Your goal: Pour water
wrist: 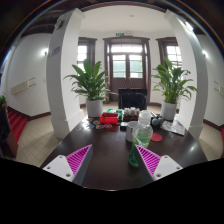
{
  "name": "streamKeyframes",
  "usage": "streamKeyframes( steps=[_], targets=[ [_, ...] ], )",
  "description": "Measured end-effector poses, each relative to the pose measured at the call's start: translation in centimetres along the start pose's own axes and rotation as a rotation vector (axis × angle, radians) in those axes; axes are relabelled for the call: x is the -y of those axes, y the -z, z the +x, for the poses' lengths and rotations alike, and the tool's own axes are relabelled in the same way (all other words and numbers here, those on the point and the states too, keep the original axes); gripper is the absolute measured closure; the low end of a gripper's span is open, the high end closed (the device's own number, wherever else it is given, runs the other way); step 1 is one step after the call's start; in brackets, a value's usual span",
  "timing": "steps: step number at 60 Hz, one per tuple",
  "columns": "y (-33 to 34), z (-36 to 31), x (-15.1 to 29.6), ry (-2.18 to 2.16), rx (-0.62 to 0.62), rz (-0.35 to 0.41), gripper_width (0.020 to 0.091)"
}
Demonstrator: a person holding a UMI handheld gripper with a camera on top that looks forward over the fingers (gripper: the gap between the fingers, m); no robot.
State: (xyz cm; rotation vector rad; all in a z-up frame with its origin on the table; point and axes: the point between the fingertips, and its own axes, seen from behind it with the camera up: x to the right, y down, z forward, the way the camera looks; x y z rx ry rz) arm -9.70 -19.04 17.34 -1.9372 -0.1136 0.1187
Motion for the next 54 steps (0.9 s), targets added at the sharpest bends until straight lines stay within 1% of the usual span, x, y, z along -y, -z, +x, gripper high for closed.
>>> streamKeyframes(
  steps=[3,5,7,15,26,31,38,41,47,54],
  targets=[
    [0.0,0.3,-0.9,-0.002,0.013,-0.006,0.0249],
    [0.2,1.0,-1.3,-0.005,0.002,-0.010,0.0253],
    [-0.2,2.6,-3.1,-0.004,-0.022,-0.007,0.0249],
    [-1.8,8.2,-4.8,0.005,-0.118,0.043,0.0253],
    [-6.9,11.2,-3.7,0.011,-0.128,0.089,0.0249],
    [-9.5,11.5,-3.2,0.027,-0.106,0.098,0.0248],
    [-12.2,11.5,-2.1,0.010,-0.088,0.132,0.0245],
    [-13.2,11.4,-1.9,0.001,-0.078,0.136,0.0254],
    [-14.7,11.1,-1.8,-0.012,-0.059,0.148,0.0314],
    [-15.5,10.6,-1.6,-0.010,-0.060,0.183,0.0475]
  ],
)
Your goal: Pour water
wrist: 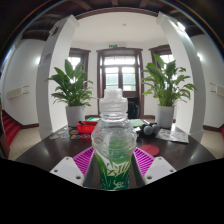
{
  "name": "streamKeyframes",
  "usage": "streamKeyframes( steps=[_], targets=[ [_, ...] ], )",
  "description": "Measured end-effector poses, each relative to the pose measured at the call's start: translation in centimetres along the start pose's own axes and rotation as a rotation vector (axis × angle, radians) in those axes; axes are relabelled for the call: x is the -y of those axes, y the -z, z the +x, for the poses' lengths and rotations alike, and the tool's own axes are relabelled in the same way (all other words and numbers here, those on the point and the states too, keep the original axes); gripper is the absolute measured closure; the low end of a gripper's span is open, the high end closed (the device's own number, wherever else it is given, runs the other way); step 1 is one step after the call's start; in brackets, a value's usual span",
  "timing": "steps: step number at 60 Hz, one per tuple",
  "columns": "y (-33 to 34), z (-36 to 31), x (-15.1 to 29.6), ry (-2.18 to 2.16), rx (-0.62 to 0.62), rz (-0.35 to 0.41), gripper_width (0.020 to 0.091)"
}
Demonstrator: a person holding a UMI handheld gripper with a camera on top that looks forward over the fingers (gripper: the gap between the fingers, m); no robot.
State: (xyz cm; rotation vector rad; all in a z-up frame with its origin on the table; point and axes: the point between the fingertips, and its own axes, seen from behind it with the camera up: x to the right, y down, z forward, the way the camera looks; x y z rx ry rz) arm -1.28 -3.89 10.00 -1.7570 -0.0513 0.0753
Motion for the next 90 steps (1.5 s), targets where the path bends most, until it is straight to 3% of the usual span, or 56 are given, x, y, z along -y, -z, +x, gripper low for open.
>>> streamKeyframes(
  steps=[3,11,14,19,20,38,45,54,61,90],
  targets=[
    [-0.1,-0.2,0.1,0.004,-0.001,0.018,0.0557],
    [-0.4,0.2,0.8,0.016,-0.027,0.075,0.0679],
    [-0.3,-0.2,0.6,0.030,-0.010,0.081,0.0717],
    [-0.3,-0.4,0.4,0.034,0.004,0.070,0.0720],
    [-0.4,-0.3,0.4,0.034,0.006,0.068,0.0754],
    [0.0,2.4,2.4,0.156,-0.027,0.032,0.0757],
    [-1.1,7.4,4.2,0.425,-0.103,0.012,0.0758],
    [-5.5,13.9,4.3,0.860,-0.185,-0.086,0.0757],
    [-9.2,16.4,5.5,1.197,-0.219,-0.112,0.0759],
    [-15.9,13.5,11.1,2.167,-0.251,-0.057,0.0741]
  ],
)
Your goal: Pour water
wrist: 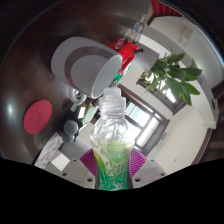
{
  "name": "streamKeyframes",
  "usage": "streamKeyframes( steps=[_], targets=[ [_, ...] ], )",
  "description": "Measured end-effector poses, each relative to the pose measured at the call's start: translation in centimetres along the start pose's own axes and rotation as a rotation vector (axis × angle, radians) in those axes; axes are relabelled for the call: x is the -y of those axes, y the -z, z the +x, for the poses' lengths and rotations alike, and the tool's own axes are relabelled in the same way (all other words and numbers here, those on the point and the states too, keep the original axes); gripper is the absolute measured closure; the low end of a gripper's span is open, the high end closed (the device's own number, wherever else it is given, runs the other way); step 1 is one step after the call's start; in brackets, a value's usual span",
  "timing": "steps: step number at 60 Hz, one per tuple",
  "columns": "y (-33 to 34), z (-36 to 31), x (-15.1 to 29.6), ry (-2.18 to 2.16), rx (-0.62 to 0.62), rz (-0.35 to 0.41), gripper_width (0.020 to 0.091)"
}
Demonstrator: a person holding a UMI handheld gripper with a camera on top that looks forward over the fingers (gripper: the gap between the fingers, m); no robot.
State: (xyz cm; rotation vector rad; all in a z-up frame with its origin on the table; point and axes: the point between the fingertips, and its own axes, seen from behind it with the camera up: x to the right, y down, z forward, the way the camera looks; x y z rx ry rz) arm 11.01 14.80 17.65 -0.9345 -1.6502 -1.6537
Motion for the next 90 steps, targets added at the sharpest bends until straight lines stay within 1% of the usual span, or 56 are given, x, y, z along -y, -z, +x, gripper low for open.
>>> streamKeyframes(
  steps=[5,6,8,10,20,27,28,34,35,39,40,46,47,48,50,52,57,60,65,70,75,79,90],
  targets=[
    [-0.5,1.3,0.5,0.110,-0.045,0.010,0.0739],
    [-0.6,1.5,0.6,0.124,-0.052,0.009,0.0759],
    [-0.7,1.8,0.7,0.141,-0.062,0.008,0.0758],
    [-0.7,1.8,0.8,0.153,-0.061,0.009,0.0740],
    [-0.7,1.4,1.0,0.123,-0.062,0.018,0.0737],
    [0.3,0.6,0.4,-0.190,-0.009,-0.004,0.0740],
    [0.5,0.6,0.1,-0.258,0.008,0.006,0.0740],
    [1.8,-0.6,-0.2,-0.724,0.089,-0.003,0.0741],
    [1.9,-0.7,-0.4,-0.805,0.121,0.016,0.0742],
    [2.5,-1.0,-0.5,-1.120,0.197,0.037,0.0740],
    [2.6,-1.2,0.1,-1.190,0.186,0.031,0.0738],
    [2.4,-0.9,-1.5,-1.487,0.183,0.074,0.0734],
    [2.5,-1.1,-0.4,-1.537,0.174,0.062,0.0735],
    [2.2,-1.5,-0.6,-1.581,0.195,0.078,0.0733],
    [2.1,-2.2,0.1,-1.677,0.226,0.081,0.0734],
    [2.0,-3.2,0.5,-1.762,0.264,0.077,0.0735],
    [1.3,-5.3,1.2,-1.928,0.310,0.075,0.0734],
    [1.0,-6.2,1.8,-2.004,0.327,0.071,0.0733],
    [0.8,-7.2,2.0,-2.099,0.331,0.101,0.0734],
    [0.5,-6.9,2.0,-2.157,0.306,0.124,0.0733],
    [0.3,-7.6,2.3,-2.158,0.308,0.123,0.0727],
    [0.2,-7.3,2.2,-2.135,0.277,0.141,0.0734],
    [0.4,-7.3,2.1,-2.138,0.261,0.130,0.0733]
  ],
)
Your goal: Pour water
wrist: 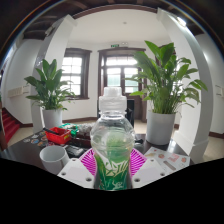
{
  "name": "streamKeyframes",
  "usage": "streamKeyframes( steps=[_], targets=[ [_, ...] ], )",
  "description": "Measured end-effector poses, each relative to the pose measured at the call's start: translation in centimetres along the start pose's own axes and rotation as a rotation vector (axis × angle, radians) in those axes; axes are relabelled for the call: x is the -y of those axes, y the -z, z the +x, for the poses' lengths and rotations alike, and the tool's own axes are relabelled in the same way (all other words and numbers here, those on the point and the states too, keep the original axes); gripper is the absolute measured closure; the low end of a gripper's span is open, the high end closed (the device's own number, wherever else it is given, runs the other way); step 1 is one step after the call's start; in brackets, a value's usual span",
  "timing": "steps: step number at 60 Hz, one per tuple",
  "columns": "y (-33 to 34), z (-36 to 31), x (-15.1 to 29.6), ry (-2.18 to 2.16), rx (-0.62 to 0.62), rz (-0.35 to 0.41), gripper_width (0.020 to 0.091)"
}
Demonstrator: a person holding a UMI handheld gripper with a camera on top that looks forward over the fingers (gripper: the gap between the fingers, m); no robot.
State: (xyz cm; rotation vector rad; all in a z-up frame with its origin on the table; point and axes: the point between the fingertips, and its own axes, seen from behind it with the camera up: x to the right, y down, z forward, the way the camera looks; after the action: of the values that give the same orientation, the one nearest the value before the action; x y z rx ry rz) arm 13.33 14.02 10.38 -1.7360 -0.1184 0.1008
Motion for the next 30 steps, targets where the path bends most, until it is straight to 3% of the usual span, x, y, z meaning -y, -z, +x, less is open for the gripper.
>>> streamKeyframes(
  steps=[10,12,17,18,21,30],
  targets=[
    [0.1,-0.2,-0.2,0.007,0.001,-0.026,0.0574],
    [0.3,-0.1,-0.9,0.003,-0.010,-0.053,0.0506],
    [1.6,0.1,-2.3,-0.026,-0.028,-0.106,0.0251],
    [2.2,0.1,-2.4,-0.033,-0.030,-0.110,0.0232],
    [4.2,0.1,-2.9,-0.054,-0.042,-0.117,0.0262],
    [11.5,-0.6,-3.6,-0.097,-0.094,-0.147,0.0251]
  ],
)
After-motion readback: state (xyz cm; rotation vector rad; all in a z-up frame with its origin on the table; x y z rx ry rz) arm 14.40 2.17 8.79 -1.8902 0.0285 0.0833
